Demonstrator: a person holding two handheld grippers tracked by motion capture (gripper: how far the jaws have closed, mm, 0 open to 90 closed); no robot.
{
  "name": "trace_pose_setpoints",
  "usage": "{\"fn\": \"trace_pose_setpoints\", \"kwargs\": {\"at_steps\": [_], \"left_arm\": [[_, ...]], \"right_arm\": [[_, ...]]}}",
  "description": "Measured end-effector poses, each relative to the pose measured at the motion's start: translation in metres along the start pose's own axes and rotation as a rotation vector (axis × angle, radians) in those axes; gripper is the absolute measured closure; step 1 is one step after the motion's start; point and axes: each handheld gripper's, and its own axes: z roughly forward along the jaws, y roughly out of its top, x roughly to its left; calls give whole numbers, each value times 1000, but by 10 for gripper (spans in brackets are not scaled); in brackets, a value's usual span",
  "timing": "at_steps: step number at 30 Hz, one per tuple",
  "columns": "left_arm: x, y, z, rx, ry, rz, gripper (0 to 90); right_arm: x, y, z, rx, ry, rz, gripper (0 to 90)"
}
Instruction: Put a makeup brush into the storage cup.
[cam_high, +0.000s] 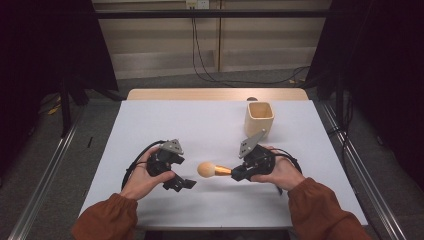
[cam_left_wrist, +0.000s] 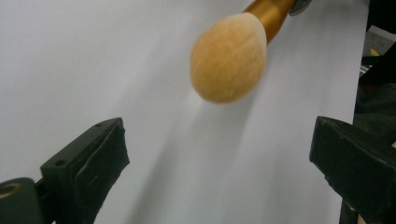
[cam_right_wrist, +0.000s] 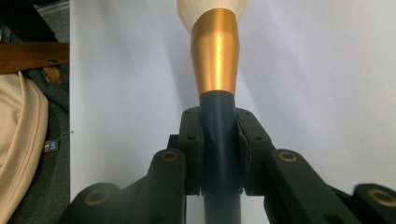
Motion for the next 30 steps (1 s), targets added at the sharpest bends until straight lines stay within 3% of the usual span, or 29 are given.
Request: {"fn": "trace_pose_setpoints", "kwargs": {"at_steps": [11,12,15,22,30], "left_arm": [[-3,-14,-9,-59,69,-26,47],[-4,-16,-9,-72,99,-40,47],[-6,-19,-8,-83,117,-55,48],[-8,-24,-8,-121,126,-76,48],[-11,-29,-6,-123,149,-65,51]], "right_arm": [[1,-14,-4,-66,-56,76,750],[1,-15,-4,-80,-58,78,750],[1,-19,0,-123,-57,99,750],[1,-24,1,-193,-81,131,750],[1,-28,-2,-280,-116,163,750]]}}
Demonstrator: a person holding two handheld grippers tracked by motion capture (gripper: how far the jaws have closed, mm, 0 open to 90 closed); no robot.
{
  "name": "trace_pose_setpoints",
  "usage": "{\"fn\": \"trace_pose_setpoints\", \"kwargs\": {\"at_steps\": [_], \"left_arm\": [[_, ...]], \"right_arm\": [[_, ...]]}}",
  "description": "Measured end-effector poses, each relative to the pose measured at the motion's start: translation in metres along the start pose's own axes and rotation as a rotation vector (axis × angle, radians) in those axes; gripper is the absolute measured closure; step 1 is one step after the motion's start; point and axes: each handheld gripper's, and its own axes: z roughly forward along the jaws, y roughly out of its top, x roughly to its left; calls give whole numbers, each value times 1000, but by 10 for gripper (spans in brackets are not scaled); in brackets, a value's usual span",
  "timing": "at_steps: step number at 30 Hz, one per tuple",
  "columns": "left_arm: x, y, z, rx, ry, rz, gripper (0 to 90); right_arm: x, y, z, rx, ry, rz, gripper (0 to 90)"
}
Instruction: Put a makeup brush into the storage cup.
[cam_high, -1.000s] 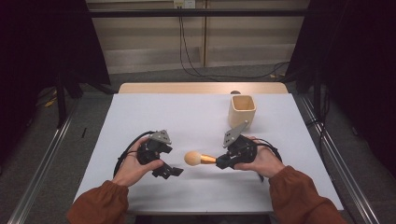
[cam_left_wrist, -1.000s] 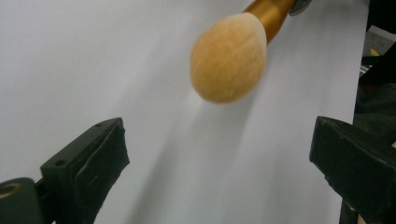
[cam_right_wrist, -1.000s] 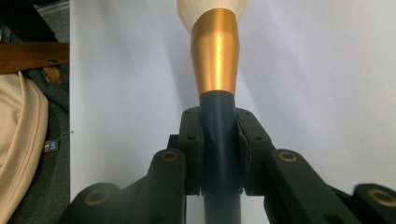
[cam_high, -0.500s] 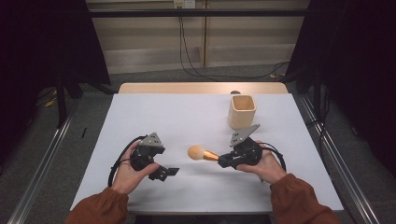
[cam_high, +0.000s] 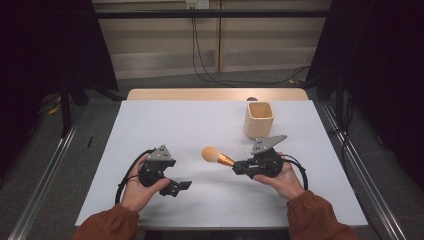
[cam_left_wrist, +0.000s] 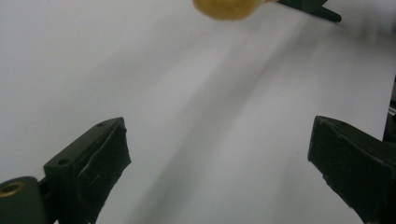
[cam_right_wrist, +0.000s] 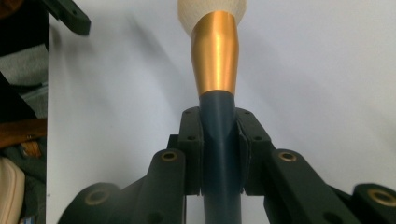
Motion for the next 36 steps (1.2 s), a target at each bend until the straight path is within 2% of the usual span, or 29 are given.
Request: {"fn": "trace_pose_setpoints", "kwargs": {"at_steps": [2,5,15,23,30,36], "left_arm": [[-1,0,0,-7,-4,8,51],[-2,0,0,-9,7,13,53],[-2,-1,-2,-21,4,9,54],[-2,-2,-3,-41,16,6,54],[-2,-2,-6,-68,26,-2,59],[-2,-2,-6,-86,17,-9,58]], "right_arm": [[0,0,-2,-40,-1,17,750],[1,0,-2,-75,0,12,750],[5,0,-2,-146,1,6,750],[10,-2,-4,-225,-23,-7,750],[9,-3,-7,-293,-23,-4,750],[9,-3,-9,-358,-23,-2,750]]}}
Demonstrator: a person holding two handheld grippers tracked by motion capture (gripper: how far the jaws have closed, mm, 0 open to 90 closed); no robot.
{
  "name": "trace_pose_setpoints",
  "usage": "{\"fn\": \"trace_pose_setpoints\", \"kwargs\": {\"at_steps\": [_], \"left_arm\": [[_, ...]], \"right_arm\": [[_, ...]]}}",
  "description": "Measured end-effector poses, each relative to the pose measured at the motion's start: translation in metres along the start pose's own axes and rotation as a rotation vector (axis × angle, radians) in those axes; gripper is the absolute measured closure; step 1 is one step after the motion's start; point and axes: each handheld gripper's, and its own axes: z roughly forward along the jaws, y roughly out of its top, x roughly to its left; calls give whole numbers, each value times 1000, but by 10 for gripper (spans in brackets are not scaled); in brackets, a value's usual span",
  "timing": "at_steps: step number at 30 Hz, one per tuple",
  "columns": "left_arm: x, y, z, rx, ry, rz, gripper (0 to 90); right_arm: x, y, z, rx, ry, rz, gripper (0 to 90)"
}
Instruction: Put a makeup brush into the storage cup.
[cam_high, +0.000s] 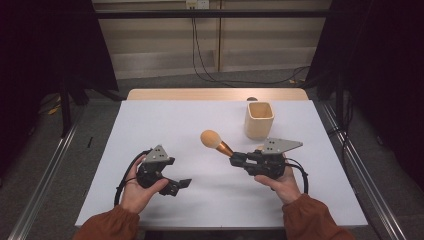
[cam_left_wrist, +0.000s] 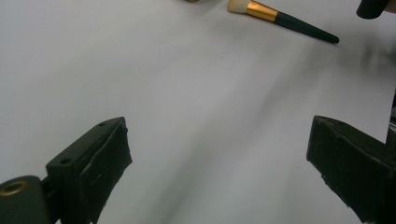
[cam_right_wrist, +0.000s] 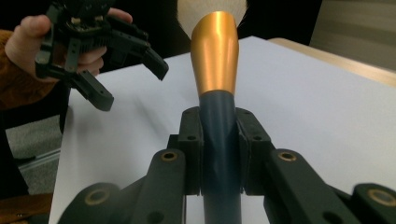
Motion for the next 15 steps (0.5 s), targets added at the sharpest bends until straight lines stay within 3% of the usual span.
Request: {"fn": "trace_pose_setpoints", "kwargs": {"at_steps": [7,11,15], "left_arm": [[-1,0,-3,-50,2,8,63],[-3,2,-3,-81,11,24,65],[-3,4,-2,-107,8,9,57]], "right_arm": [[0,2,-3,-84,-3,14,750],[0,3,-3,-104,-9,8,750],[0,2,-2,-116,-4,15,750]]}}
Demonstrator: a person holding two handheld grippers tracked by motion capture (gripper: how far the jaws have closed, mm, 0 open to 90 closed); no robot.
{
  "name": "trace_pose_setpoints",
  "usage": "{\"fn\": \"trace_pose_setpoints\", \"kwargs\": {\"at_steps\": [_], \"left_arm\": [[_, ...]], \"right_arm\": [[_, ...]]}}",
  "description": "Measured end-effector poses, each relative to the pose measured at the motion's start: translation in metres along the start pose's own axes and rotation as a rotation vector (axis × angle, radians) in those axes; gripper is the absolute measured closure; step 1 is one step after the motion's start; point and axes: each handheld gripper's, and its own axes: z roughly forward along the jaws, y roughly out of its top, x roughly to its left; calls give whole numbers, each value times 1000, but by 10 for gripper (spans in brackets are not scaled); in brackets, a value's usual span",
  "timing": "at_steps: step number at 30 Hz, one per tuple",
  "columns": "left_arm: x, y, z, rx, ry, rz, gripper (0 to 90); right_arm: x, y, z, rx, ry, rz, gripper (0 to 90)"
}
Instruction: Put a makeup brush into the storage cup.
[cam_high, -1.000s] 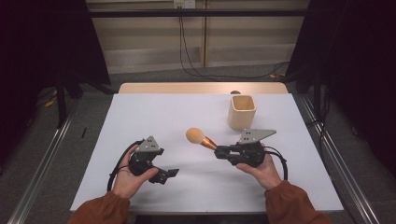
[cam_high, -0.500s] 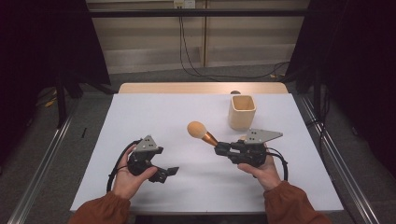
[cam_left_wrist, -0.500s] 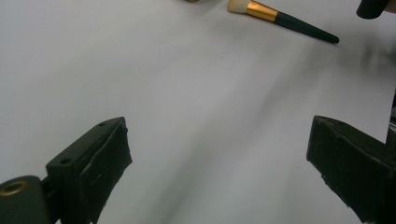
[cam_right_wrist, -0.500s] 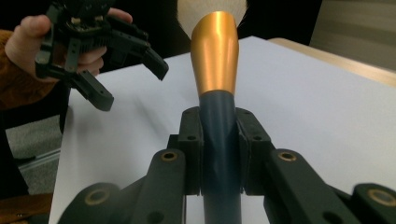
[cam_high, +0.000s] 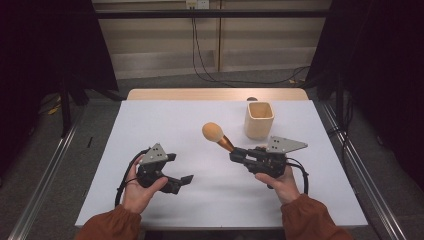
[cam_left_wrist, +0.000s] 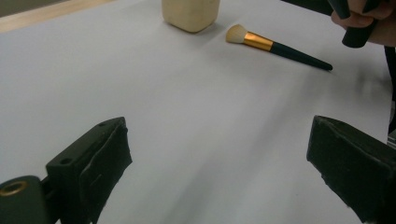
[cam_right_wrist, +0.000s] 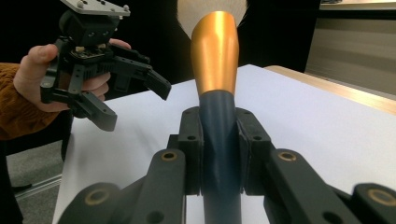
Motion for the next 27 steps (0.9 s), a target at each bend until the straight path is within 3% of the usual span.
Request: {"fn": "trace_pose_setpoints", "kwargs": {"at_steps": [2,4,10,19,23,27], "left_arm": [[0,1,2,-9,-26,-17,54],[-2,3,3,-30,-7,0,54],[-6,12,9,-97,-11,15,52],[-13,22,19,-120,-26,27,56],[-16,28,22,-131,-69,37,61],[-16,31,25,-176,-99,31,65]], "right_arm": [[0,0,1,-2,2,-2,750],[0,0,1,-5,6,-4,750],[0,0,3,-11,6,-15,750],[-1,0,3,-11,9,-14,750],[0,0,3,-10,11,-15,750],[-1,0,3,-10,13,-13,750]]}}
